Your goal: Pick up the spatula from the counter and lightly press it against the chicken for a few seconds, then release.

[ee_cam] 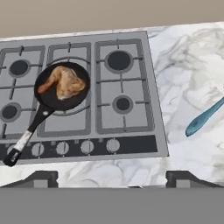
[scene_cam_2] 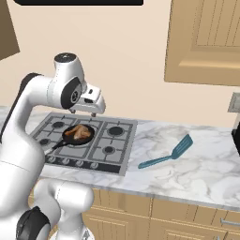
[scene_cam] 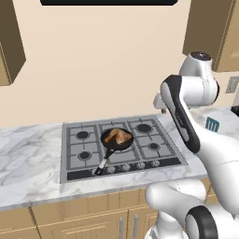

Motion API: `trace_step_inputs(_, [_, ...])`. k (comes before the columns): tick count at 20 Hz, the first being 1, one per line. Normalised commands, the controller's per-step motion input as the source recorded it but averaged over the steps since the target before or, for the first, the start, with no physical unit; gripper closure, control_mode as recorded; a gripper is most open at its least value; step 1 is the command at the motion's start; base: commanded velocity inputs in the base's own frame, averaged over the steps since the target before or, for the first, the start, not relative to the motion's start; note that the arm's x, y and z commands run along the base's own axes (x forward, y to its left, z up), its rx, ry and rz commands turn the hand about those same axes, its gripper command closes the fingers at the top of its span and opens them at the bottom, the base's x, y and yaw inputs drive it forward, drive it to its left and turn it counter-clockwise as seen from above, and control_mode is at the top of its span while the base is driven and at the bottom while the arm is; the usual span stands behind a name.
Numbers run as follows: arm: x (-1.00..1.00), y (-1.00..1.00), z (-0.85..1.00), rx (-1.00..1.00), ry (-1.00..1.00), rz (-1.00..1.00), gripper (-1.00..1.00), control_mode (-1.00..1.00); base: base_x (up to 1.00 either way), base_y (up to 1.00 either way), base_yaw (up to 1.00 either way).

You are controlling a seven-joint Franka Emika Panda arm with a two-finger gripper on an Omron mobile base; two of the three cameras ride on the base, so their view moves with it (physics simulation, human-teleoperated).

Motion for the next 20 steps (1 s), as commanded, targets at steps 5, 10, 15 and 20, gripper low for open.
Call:
trace_step_inputs(5, [-0.08, -0.53, -0.02, 0.0, 0.07, -0.18, -1.0, -1.0, 0.0, 0.0, 0.0])
trace_step_inputs(10, [-0.2, -0.43, -0.04, 0.0, 0.11, -0.2, -1.0, -1.0, 0.0, 0.0, 0.0])
trace_step_inputs(15, [-0.15, -0.31, -0.14, -0.01, 0.09, -0.17, -1.0, -1.0, 0.0, 0.0, 0.0])
trace_step_inputs(20, [-0.05, -0.27, -0.35, -0.01, 0.0, -0.09, -1.0, -1.0, 0.0, 0.0, 0.0])
